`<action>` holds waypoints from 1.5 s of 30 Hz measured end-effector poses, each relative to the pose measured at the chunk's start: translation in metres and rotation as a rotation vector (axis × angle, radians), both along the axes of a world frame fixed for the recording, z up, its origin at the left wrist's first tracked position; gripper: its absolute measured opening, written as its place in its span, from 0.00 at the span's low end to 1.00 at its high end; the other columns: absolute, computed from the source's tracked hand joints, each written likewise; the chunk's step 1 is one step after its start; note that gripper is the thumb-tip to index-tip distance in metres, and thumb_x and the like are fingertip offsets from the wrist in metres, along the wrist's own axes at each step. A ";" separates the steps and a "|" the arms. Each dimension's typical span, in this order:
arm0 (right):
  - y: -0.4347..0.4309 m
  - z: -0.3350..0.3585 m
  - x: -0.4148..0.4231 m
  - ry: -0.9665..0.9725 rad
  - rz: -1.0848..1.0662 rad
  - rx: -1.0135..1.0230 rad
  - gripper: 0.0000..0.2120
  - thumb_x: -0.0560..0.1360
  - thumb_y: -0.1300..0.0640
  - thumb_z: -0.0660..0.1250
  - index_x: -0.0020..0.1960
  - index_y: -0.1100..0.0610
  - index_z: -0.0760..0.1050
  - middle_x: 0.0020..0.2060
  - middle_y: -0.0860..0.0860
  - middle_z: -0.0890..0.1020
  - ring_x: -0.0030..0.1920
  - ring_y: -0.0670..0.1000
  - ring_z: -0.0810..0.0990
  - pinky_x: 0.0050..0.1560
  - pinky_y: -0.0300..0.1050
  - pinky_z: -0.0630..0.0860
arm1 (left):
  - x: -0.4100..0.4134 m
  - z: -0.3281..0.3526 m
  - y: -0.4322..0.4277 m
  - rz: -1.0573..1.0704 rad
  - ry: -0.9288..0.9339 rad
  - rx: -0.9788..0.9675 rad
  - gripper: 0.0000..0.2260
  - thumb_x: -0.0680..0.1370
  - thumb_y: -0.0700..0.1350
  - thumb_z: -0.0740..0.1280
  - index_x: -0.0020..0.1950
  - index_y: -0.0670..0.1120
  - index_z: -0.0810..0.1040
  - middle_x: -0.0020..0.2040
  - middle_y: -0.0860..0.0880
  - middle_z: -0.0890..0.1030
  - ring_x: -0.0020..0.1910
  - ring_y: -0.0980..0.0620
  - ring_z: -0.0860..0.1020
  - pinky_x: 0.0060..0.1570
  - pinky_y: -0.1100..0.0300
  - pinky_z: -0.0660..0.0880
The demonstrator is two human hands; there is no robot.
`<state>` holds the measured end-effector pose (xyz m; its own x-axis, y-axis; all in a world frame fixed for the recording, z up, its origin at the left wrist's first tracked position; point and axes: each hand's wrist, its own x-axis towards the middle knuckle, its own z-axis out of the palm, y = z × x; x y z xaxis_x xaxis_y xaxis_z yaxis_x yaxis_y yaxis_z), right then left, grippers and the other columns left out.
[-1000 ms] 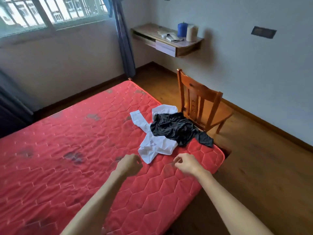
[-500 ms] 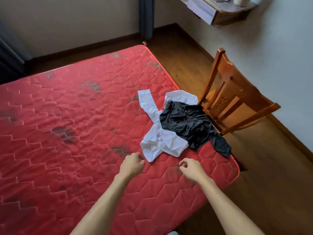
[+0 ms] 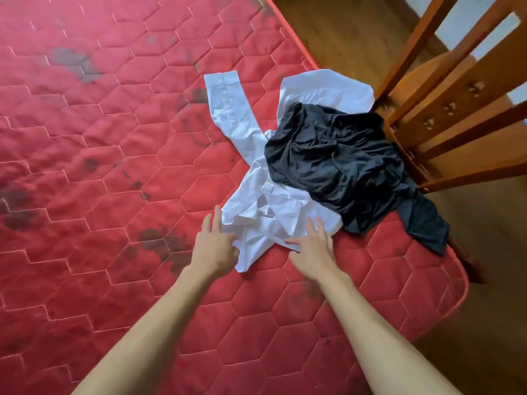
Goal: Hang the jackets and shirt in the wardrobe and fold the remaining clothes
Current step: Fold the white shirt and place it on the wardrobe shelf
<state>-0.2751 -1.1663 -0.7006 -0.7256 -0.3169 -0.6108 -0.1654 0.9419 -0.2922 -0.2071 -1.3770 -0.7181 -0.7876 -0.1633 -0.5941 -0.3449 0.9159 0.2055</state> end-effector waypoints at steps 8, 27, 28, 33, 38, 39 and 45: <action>0.007 -0.060 -0.006 0.030 0.149 0.146 0.21 0.71 0.64 0.65 0.64 0.61 0.70 0.75 0.53 0.61 0.80 0.54 0.48 0.77 0.51 0.45 | -0.011 -0.070 -0.018 -0.005 0.156 0.110 0.12 0.70 0.34 0.56 0.49 0.41 0.74 0.52 0.46 0.75 0.55 0.39 0.75 0.43 0.48 0.72; -0.013 0.279 -0.050 0.445 -0.390 -0.537 0.13 0.69 0.72 0.64 0.42 0.56 0.79 0.38 0.48 0.81 0.41 0.49 0.77 0.42 0.33 0.67 | 0.000 0.304 -0.129 0.530 0.808 0.207 0.22 0.69 0.30 0.66 0.60 0.46 0.78 0.32 0.44 0.75 0.32 0.46 0.72 0.36 0.56 0.70; -0.015 0.302 -0.050 0.473 -0.376 -0.552 0.14 0.70 0.72 0.62 0.45 0.57 0.80 0.40 0.49 0.82 0.44 0.49 0.78 0.44 0.35 0.68 | 0.007 0.327 -0.136 0.546 0.834 0.178 0.23 0.68 0.29 0.65 0.61 0.45 0.79 0.32 0.45 0.75 0.33 0.46 0.73 0.39 0.56 0.70; -0.026 0.396 -0.041 0.651 -0.264 -0.634 0.14 0.74 0.70 0.62 0.53 0.58 0.79 0.46 0.53 0.83 0.49 0.52 0.79 0.48 0.41 0.73 | 0.052 0.433 -0.170 0.601 0.961 0.017 0.19 0.65 0.42 0.58 0.45 0.42 0.87 0.43 0.39 0.85 0.45 0.39 0.80 0.46 0.53 0.71; -0.040 0.472 -0.021 0.890 -0.110 -0.704 0.11 0.75 0.72 0.65 0.55 0.65 0.81 0.50 0.61 0.84 0.50 0.58 0.82 0.51 0.43 0.76 | 0.108 0.528 -0.178 0.674 1.147 -0.010 0.21 0.61 0.43 0.57 0.43 0.44 0.87 0.41 0.41 0.85 0.45 0.41 0.81 0.47 0.55 0.73; -0.042 0.487 -0.017 0.953 -0.084 -0.721 0.12 0.75 0.72 0.66 0.57 0.66 0.80 0.51 0.62 0.84 0.51 0.61 0.82 0.52 0.47 0.78 | 0.120 0.547 -0.179 0.683 1.187 -0.021 0.21 0.61 0.43 0.57 0.43 0.44 0.87 0.39 0.42 0.85 0.43 0.42 0.81 0.45 0.57 0.72; -0.042 0.558 0.017 1.104 -0.071 -0.687 0.10 0.73 0.70 0.66 0.53 0.67 0.80 0.47 0.67 0.81 0.49 0.68 0.79 0.53 0.59 0.76 | 0.198 0.636 -0.174 0.684 1.337 -0.122 0.19 0.64 0.42 0.58 0.45 0.49 0.87 0.39 0.44 0.84 0.43 0.45 0.80 0.51 0.57 0.75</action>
